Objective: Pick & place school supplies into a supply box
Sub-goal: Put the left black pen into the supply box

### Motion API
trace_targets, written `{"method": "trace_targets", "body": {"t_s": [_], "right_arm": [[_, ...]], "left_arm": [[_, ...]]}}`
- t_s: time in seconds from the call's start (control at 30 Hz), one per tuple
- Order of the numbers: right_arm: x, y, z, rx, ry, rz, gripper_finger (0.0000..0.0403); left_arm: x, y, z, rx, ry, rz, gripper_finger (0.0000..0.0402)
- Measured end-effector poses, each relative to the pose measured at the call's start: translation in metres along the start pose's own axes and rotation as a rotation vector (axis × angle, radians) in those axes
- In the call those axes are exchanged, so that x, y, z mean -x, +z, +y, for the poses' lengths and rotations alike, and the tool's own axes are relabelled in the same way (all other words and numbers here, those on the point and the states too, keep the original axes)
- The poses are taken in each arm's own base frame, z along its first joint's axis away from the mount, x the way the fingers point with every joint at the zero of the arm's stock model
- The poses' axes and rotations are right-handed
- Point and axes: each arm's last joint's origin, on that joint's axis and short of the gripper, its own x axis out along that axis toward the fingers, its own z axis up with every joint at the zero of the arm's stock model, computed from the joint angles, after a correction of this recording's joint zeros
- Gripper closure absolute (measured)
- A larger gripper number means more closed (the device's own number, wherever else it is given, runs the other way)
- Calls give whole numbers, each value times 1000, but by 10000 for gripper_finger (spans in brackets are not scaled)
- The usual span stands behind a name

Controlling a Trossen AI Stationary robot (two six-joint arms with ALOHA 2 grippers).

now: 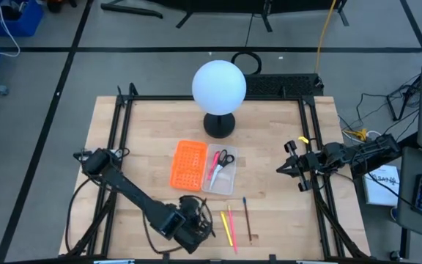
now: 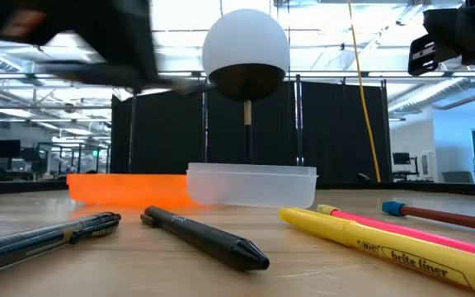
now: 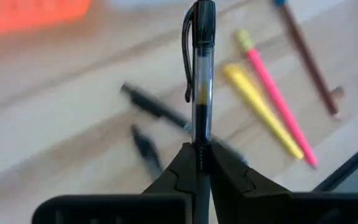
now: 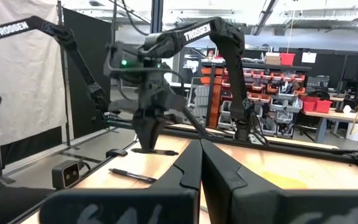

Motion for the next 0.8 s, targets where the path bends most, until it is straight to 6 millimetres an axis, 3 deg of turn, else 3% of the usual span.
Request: {"method": "trace_targets", "body": {"t_s": [0.23, 0.43, 0.8], "right_arm": [[0, 0, 0, 0, 0, 0, 403], [0, 0, 0, 2, 0, 0, 403], [0, 0, 0, 34, 0, 2, 403]], "left_arm": [[7, 79, -28, -97, -73, -22, 377], [-22, 143, -14, -135, -7, 30, 377], [-70, 186, 39, -118, 179, 65, 377]]}}
